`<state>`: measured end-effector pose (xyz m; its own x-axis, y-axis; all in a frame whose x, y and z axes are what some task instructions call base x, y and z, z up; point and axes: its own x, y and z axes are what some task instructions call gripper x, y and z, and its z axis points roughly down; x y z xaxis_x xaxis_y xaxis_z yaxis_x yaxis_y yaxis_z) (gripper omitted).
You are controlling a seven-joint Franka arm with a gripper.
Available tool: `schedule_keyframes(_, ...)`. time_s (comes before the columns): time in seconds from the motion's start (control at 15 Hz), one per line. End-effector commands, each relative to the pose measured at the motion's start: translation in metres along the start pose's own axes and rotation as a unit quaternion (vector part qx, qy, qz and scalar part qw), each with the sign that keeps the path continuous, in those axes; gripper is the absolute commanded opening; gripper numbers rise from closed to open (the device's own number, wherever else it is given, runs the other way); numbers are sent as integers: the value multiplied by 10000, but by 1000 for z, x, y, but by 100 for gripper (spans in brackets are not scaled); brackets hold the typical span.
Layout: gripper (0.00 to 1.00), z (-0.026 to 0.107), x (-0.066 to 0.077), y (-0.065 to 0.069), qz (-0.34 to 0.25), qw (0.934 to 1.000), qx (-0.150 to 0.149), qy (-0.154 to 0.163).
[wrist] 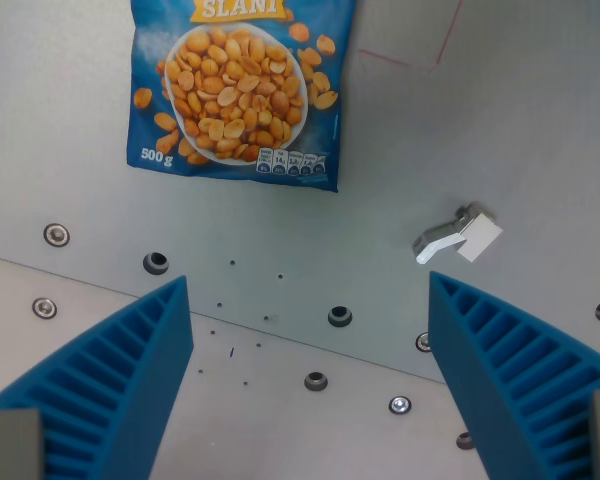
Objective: Move in gripper positive z
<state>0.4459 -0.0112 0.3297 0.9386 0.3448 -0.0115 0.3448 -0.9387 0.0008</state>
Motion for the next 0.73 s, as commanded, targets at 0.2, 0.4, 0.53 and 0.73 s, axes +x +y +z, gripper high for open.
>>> schedule_keyframes(0.2,100,13,0,0,1,10000,-9,26)
schedule_keyframes(0.4,100,28,0,0,1,10000,-9,26)
schedule_keyframes(0.53,100,38,0,0,1,10000,-9,26)
schedule_keyframes(0.73,100,53,0,0,1,10000,-9,26)
